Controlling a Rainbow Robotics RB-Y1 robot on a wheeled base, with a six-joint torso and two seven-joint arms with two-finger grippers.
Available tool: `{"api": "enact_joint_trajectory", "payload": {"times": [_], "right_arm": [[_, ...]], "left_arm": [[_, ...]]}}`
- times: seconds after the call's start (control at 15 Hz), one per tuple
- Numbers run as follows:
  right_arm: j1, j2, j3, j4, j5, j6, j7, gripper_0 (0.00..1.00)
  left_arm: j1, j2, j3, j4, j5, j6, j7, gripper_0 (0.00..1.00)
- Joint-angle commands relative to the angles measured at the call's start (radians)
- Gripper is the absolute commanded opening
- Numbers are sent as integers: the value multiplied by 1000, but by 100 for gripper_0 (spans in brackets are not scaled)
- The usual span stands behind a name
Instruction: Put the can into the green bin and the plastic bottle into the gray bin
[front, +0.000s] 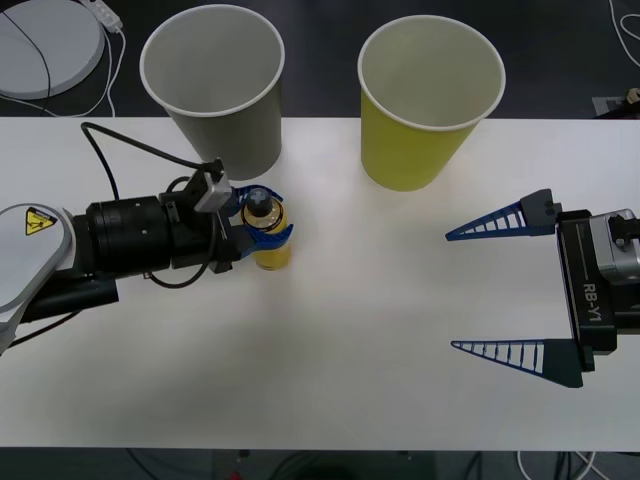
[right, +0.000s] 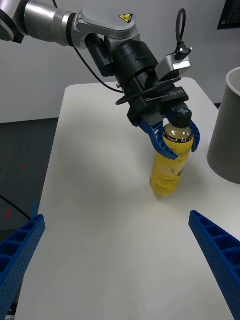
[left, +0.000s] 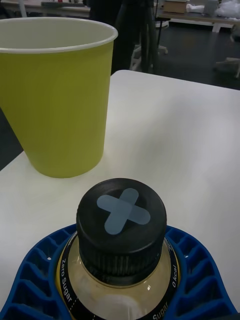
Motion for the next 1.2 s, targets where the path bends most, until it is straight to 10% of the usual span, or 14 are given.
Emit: {"api": "enact_joint_trajectory", "payload": {"times": [0.07, 1.2], "right_arm": [[0, 0, 0, 0, 0, 0, 0, 100], [0, 0, 0, 0, 0, 0, 0, 100]], "left_arm": [[0, 39, 0, -29, 17, 0, 31, 0], [2, 346, 2, -234, 54, 90, 335, 0]]}}
